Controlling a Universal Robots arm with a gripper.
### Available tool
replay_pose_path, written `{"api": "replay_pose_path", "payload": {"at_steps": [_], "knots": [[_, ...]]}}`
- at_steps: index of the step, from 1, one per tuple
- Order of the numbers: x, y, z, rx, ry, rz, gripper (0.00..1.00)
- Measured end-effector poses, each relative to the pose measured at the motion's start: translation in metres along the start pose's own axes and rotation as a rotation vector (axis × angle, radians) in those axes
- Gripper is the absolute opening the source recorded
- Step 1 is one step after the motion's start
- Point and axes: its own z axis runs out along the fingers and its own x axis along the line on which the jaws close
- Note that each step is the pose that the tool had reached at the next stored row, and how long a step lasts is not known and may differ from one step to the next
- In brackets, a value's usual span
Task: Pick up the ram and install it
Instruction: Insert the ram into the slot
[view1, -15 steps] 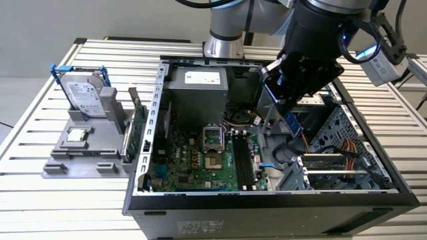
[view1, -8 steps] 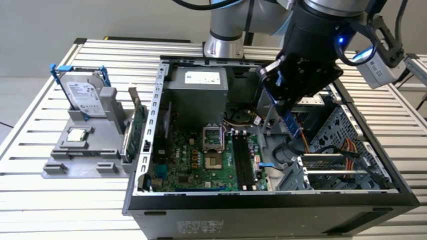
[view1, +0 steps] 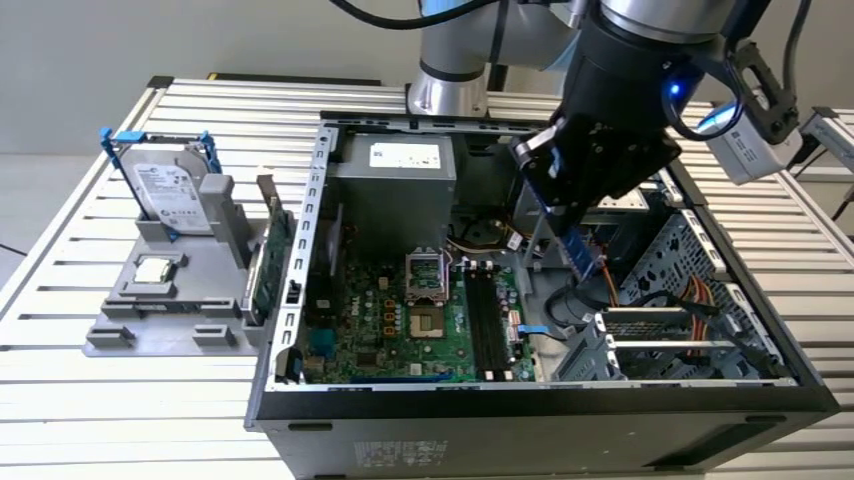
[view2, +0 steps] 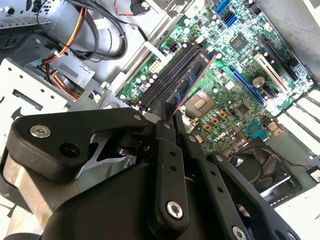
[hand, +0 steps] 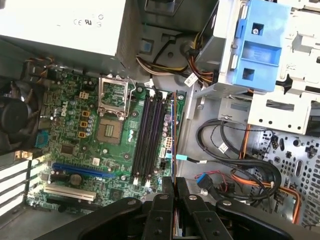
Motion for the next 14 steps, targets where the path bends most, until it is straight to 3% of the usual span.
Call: {"api": "replay_pose_path", "payload": {"at_steps": [14], "knots": [[0.0019,0.0003,0.0072,0.0022,0.0002,0.015,0.0]]}}
